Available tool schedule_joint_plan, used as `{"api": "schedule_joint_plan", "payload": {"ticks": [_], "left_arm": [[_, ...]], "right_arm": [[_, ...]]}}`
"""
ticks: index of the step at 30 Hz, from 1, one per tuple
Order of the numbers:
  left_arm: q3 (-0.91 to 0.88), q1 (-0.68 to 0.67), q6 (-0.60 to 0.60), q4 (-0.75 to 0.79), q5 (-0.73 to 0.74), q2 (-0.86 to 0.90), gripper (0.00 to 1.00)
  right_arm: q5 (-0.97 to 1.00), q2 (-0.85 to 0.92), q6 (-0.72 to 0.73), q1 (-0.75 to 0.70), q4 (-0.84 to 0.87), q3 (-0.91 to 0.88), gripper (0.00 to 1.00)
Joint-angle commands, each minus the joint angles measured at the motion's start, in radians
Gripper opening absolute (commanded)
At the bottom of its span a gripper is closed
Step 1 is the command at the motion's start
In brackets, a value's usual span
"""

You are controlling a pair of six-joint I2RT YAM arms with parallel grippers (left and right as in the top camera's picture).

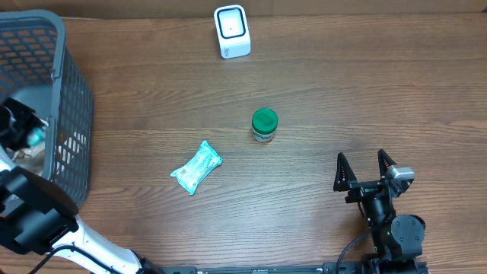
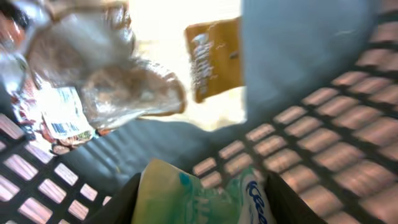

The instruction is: Scan the item barcode

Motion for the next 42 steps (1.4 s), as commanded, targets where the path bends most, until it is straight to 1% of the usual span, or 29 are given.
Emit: {"api": "schedule_joint_plan", "payload": {"ticks": [1,3,8,10,12,15,19,22,27,30,33,35,38,42], "left_arm": [[0.177,-0.006,0.059,-0.047,0.105,0.001,0.36],[0.279,-0.007,0.079,-0.089,0.175,0.001,0.37],[0.516,-0.035,0.105,-0.210,0.294,-0.005,0.38],[0.564,-0.057,0.140,-0.215,0.343,-0.024,0.38],[0.569,-0.090,0.140,-0.214,0.372,-0.062,0.39],[0.569,-0.151,0.146,-0.214,0.368,-0.109,0.39],[0.567,-0.257,0.186,-0.215,0.365,-0.143,0.39],[0.559,-0.363,0.185,-0.215,0.292,-0.146,0.38],[0.443,-0.575,0.180,-0.215,0.120,-0.146,0.38],[0.299,-0.694,0.151,-0.214,0.016,-0.145,0.37],[0.146,-0.779,0.107,-0.191,-0.081,-0.144,0.37],[0.035,-0.828,0.085,-0.141,-0.102,-0.144,0.37],[-0.133,-0.888,0.066,-0.025,-0.101,-0.143,0.38],[-0.338,-0.935,0.031,0.176,-0.102,-0.142,0.39]], "right_arm": [[0.002,-0.012,0.003,0.005,0.003,-0.011,1.00],[0.002,-0.012,0.003,0.005,0.003,-0.011,1.00],[0.002,-0.012,0.003,0.005,0.003,-0.011,1.00],[0.002,-0.012,0.003,0.005,0.003,-0.011,1.00],[0.002,-0.012,0.003,0.005,0.003,-0.011,1.00],[0.002,-0.012,0.003,0.005,0.003,-0.011,1.00],[0.002,-0.012,0.003,0.005,0.003,-0.011,1.00],[0.002,-0.012,0.003,0.005,0.003,-0.011,1.00],[0.002,-0.012,0.003,0.005,0.003,-0.011,1.00],[0.002,-0.012,0.003,0.005,0.003,-0.011,1.00],[0.002,-0.012,0.003,0.005,0.003,-0.011,1.00],[0.002,-0.012,0.003,0.005,0.003,-0.011,1.00],[0.002,-0.012,0.003,0.005,0.003,-0.011,1.00],[0.002,-0.012,0.003,0.005,0.003,-0.011,1.00]]}}
